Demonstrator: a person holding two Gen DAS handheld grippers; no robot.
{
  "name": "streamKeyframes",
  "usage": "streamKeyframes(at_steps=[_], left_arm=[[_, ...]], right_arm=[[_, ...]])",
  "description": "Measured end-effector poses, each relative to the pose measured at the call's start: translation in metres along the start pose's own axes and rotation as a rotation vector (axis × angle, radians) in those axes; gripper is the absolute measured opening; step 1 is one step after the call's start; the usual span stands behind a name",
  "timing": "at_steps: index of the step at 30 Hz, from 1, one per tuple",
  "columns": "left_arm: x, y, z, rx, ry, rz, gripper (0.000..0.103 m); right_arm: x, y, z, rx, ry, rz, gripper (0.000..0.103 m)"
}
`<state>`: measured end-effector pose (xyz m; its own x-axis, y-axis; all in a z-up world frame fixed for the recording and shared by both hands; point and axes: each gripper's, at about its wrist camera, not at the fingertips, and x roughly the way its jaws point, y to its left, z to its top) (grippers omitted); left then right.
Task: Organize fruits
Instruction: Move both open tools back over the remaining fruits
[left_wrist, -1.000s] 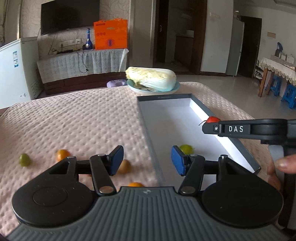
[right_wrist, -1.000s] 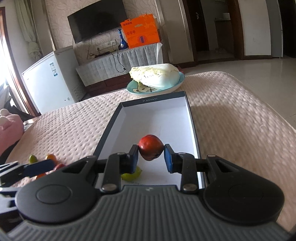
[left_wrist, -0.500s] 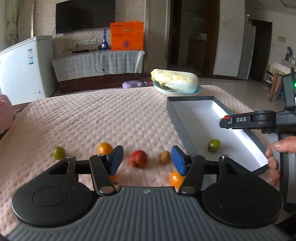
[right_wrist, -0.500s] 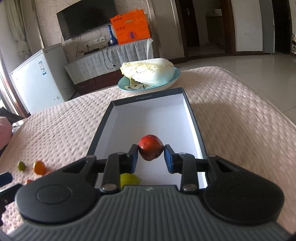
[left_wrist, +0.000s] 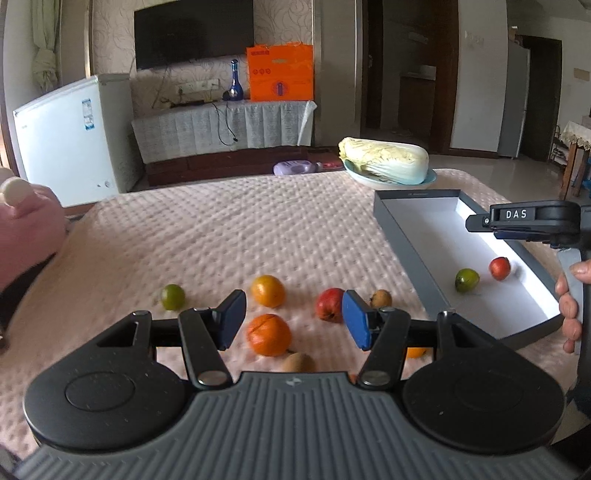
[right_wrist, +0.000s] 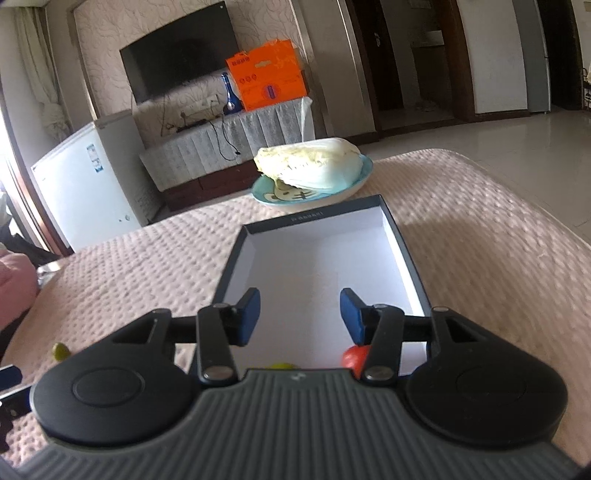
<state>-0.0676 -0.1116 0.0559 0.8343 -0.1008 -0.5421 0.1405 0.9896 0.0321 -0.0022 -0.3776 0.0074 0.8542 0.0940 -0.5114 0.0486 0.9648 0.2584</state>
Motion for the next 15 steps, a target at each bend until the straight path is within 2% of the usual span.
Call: streamKeyframes(at_steps=[8, 15], left_arm=[[-0.043, 0.019, -0.009, -0.044, -0.009, 0.020, 0.064], [-0.029, 0.027, -0.013, -0.075, 0.027, 0.072, 0.064]], right_arm=[[-0.013, 0.008, -0.002, -0.026, -0.018, 0.052, 0.050], [-0.033, 0.019, -0.012, -0.031, -0.018, 0.067, 0.050]])
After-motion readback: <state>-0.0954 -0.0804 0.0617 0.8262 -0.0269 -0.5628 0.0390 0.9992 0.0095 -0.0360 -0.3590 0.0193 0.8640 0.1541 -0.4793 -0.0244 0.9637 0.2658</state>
